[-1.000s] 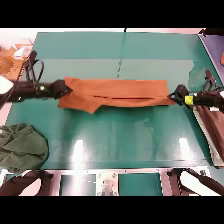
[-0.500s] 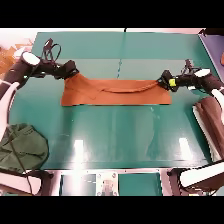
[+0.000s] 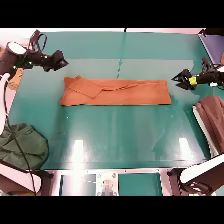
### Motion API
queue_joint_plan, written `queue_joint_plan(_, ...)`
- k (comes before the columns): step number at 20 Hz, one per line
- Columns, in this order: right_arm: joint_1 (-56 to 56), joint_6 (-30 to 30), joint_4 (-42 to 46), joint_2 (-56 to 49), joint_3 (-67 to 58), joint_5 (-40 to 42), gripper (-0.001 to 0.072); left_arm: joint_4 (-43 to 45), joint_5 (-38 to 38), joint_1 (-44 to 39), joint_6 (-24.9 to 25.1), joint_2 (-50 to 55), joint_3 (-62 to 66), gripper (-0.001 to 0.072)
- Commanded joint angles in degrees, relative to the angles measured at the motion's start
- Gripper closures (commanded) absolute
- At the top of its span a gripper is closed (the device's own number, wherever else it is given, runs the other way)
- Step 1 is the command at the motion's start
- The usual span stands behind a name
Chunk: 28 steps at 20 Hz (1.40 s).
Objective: Fold the shirts.
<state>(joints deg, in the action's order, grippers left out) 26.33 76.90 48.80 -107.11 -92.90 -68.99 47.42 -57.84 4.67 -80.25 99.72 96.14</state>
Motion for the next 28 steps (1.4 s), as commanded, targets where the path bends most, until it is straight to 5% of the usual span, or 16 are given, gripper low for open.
queue_joint_plan(1, 2.56, -5.4, 1.42, -3.72, -0.83, -8.35, 0.02, -0.09, -6.67, 0.37, -0.22, 0.22, 0.94, 0.0685)
queue_joint_plan(8, -2.54, -7.21, -3.76, -11.91, -0.96, -9.01, 0.0225, -0.13, -5.05, -5.42, -0.13, 0.24, 0.94, 0.0685)
queue_joint_plan(10, -4.37, -7.78, -4.48, -13.62, -2.56, -9.01, 0.0355, -0.13, -2.84, -8.87, 0.85, 0.26, 0.94, 0.0685)
queue_joint_plan(11, -4.85, -7.76, -4.48, -14.1, -3.58, -9.03, 0.0462, -0.11, -1.46, -10.78, 1.25, 0.42, 0.94, 0.0685)
queue_joint_plan(12, -5.11, -7.74, -4.66, -14.1, -4.7, -9.07, 0.0656, -0.07, 0.22, -12.9, 1.25, 0.76, 0.94, 0.0685)
queue_joint_plan(13, -5.11, -7.34, -5.18, -14.01, -6.34, -9.86, 0.0697, -0.04, 1.81, -14.78, 1.25, 1.4, 0.94, 0.0685)
queue_joint_plan(20, -4.76, -4.87, -5.79, -4.98, -18.18, -26.58, 0.0698, -0.81, 17.29, -31.15, 0.66, 10.95, 1.01, 0.0685)
queue_joint_plan(23, -4.83, -4.7, -8.44, 2.05, -19.1, -28.33, 0.0697, -3.82, 24.52, -35.52, 0.2, 13.86, 1.38, 0.0686)
queue_joint_plan(28, -4.85, -4.72, -14.03, 9.4, -19.1, -28.59, 0.0697, -5.53, 25.24, -38.49, -4.44, 20.68, 7.5, 0.0686)
